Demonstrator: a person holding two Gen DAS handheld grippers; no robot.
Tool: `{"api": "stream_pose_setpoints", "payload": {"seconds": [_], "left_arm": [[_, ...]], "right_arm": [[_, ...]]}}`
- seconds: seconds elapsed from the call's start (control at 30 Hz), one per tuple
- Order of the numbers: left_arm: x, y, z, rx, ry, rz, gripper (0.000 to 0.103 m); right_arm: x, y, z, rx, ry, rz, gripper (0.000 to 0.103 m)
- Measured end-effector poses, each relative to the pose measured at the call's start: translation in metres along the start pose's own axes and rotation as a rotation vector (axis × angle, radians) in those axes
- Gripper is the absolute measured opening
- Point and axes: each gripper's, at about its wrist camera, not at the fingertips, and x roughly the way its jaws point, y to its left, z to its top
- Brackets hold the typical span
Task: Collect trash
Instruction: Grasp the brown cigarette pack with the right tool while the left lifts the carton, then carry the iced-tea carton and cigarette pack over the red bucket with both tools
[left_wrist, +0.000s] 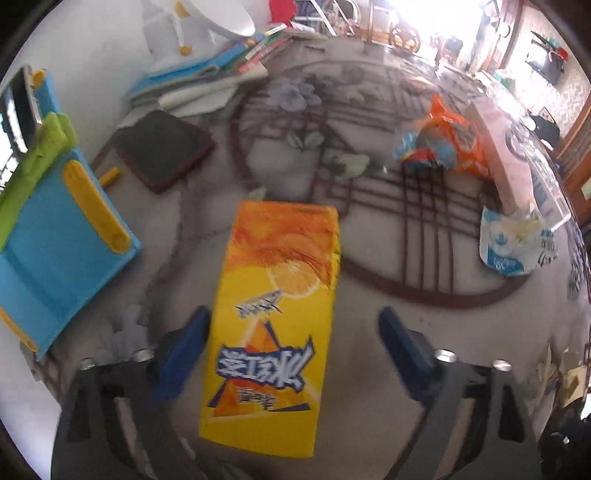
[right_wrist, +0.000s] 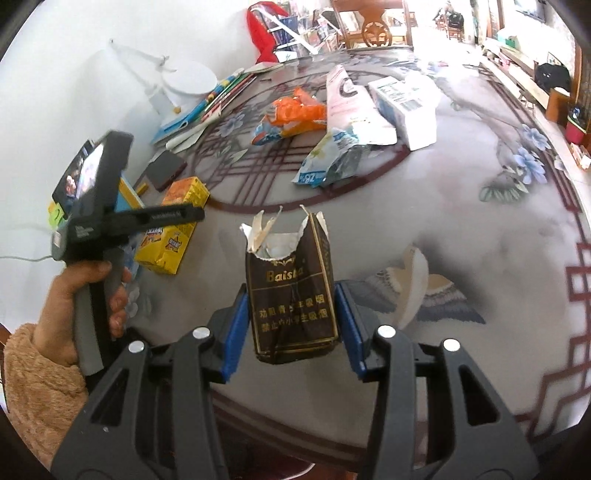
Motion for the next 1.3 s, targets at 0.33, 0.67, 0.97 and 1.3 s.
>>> {"api": "stream_pose_setpoints", "payload": {"seconds": [0.33, 0.67, 0.97, 1.3], "left_arm": [[-0.025, -0.007, -0.003, -0.003, -0.123, -0.151, 0.059], [-0.045, -0.022, -0.007, -0.028, -0.226, -0.411, 0.059], [-0.063, -0.06, -0.02, 0.115, -0.296, -0.466, 0.059], [-0.067, -0.074, -0.025, 0.149, -0.289, -0.476, 0.059]], "right_arm": [[-0.014, -0.012, -0.003, 0.042, -0.04, -0.014, 0.045], [-0.048, -0.021, 0.005, 0.036, -0.156, -0.076, 0.045], [-0.09, -0.046, 0.009, 0.074, -0.257, -0.139, 0.045], [-0.117, -0.08, 0.009, 0.139, -0.323, -0.199, 0.045]]}}
